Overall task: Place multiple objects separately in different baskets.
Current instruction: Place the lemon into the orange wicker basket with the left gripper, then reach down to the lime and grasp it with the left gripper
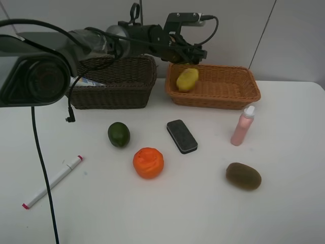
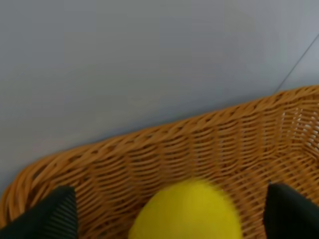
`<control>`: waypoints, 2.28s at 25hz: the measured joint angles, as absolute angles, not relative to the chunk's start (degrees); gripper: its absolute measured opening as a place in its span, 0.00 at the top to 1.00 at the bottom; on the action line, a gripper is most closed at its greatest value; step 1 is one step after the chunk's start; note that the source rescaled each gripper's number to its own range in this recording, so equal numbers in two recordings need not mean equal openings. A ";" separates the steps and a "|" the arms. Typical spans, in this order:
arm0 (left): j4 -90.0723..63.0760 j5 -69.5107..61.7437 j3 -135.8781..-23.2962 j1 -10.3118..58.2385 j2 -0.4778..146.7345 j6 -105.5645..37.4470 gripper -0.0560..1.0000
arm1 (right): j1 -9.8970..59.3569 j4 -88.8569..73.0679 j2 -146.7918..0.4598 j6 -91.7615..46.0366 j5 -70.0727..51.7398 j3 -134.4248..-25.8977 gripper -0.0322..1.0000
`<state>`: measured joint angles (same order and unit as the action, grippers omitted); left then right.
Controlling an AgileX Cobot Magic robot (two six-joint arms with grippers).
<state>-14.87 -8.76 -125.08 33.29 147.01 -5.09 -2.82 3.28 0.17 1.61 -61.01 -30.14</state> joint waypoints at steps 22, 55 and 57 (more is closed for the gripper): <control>-11.74 -68.72 -124.62 33.31 127.50 6.47 0.00 | -2.82 3.33 0.17 1.61 -61.01 -30.14 0.02; 1.41 -68.62 -77.28 32.68 101.18 29.37 0.00 | -2.82 3.21 0.17 1.61 -61.01 -30.14 0.02; 1.28 -68.26 -77.28 31.71 103.82 30.69 0.00 | -2.82 3.21 0.17 1.61 -61.01 -30.14 0.02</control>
